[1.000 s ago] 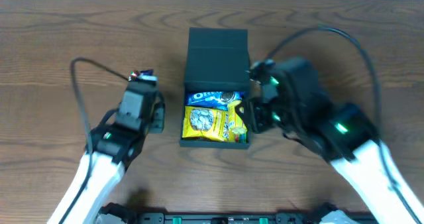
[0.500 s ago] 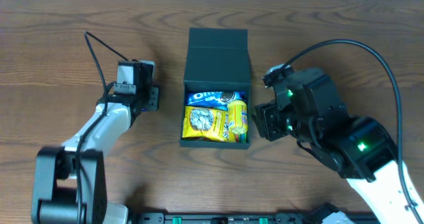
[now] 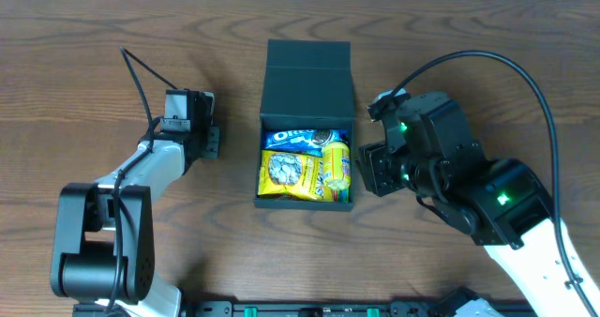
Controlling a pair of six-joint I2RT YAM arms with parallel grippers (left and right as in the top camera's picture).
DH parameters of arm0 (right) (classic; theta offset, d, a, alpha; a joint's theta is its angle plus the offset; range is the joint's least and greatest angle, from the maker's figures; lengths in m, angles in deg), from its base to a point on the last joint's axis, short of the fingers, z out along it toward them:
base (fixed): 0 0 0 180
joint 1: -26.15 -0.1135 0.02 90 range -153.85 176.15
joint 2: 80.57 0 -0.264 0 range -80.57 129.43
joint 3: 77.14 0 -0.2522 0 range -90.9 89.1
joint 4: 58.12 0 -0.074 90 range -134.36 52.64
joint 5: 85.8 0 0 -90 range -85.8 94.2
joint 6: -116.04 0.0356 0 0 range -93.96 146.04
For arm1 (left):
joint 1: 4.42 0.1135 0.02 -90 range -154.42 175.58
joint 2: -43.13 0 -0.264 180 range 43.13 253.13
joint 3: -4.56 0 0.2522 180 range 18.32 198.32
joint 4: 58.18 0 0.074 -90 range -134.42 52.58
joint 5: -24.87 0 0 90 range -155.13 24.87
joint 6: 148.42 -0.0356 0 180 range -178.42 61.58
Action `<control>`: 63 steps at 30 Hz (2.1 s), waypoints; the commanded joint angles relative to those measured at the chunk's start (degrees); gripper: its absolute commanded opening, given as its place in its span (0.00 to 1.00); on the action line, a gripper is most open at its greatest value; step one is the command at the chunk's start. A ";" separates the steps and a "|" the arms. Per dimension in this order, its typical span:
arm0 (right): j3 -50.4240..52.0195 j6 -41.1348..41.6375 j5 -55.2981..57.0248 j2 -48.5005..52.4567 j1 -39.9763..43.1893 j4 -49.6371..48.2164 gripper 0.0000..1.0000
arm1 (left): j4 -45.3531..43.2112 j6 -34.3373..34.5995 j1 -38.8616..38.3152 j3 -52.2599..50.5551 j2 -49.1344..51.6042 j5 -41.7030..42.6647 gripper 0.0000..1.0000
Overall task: Pack container
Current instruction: 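Reach left gripper to the blue Dairy Milk bar and grasp it, then carry the Dairy Milk bar into the box and release it, then return left gripper to the red KitKat bar and grasp it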
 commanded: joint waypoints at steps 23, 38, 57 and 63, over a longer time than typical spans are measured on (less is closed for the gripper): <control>-0.07 -2.25 0.48 -21.79 11.85 5.01 0.59 | 17.81 -51.25 -28.15 12.98 -18.38 8.87 0.06; -0.04 -2.25 1.66 -21.81 11.85 6.67 0.65 | 26.99 -10.01 -3.32 12.98 -21.14 -8.81 0.31; 0.72 -3.10 1.68 -19.52 11.85 6.47 0.67 | 26.47 -21.70 11.23 12.87 2.03 9.92 0.63; 0.72 -3.10 1.68 -17.99 11.85 6.49 0.67 | 24.09 -21.64 11.21 12.87 4.22 6.93 0.46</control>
